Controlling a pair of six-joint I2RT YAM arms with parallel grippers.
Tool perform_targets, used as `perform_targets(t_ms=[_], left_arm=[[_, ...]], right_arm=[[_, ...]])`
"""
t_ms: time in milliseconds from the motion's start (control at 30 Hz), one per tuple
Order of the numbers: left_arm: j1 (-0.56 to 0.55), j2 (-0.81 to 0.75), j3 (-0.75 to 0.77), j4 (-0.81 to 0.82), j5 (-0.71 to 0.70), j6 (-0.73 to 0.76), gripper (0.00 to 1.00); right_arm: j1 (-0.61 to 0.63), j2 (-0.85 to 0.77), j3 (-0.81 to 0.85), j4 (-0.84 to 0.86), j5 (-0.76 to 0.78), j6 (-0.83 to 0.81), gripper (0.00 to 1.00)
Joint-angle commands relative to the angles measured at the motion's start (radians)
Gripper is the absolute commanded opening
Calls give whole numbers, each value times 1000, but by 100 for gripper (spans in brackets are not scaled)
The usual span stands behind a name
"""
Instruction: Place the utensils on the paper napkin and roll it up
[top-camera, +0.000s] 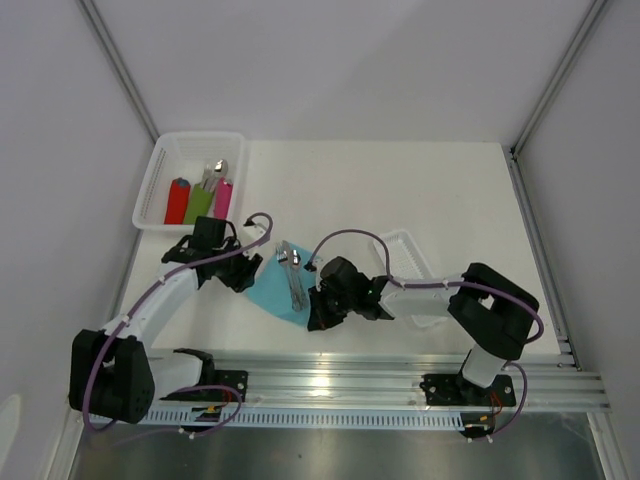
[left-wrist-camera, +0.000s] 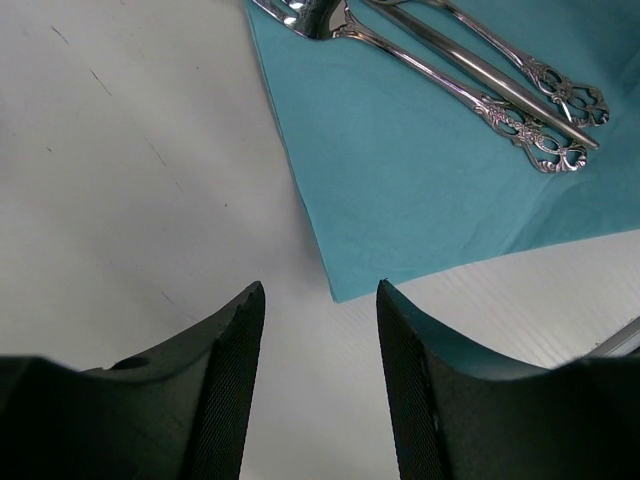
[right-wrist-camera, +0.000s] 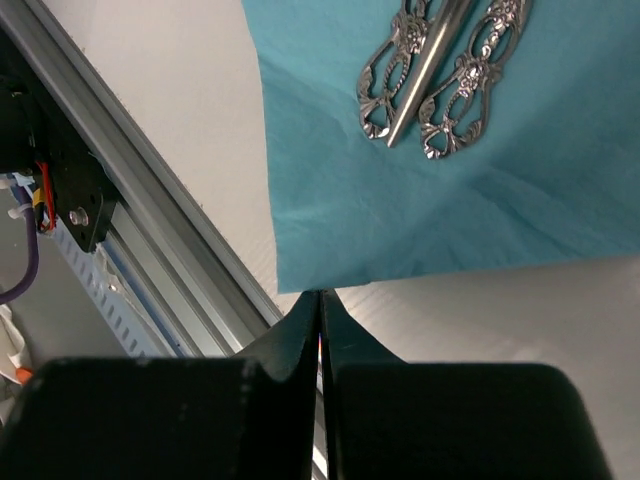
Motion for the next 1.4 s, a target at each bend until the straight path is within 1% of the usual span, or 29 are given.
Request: perform_targets(t_ms=[0, 167, 367, 467, 633, 1000, 1133, 1367], left_arm=[[-20, 24, 13, 67, -32, -1, 52], [-20, 26, -1, 75, -23, 5, 52], [-21, 4, -13, 66, -1, 13, 53], [-24, -15, -25, 72, 14, 22, 53], [-43, -13, -29, 67, 22, 28, 53], [-112, -6, -71, 118, 106, 58, 52], [-135, -14, -91, 139, 122, 70, 52], [-214, -17, -105, 159, 122, 90, 52]], right_arm=[[0, 24, -3, 133, -21, 7, 0], [-41, 78, 46, 129, -24, 4, 0], [-56, 103, 93, 144, -47, -9, 0], [-66, 145, 136, 137, -54, -10, 0], [-87, 184, 163, 138, -68, -3, 0], [-129, 239, 195, 201, -116, 37, 0], [-139, 239, 190, 210, -125, 49, 0], [-149, 209, 155, 219, -117, 66, 0]])
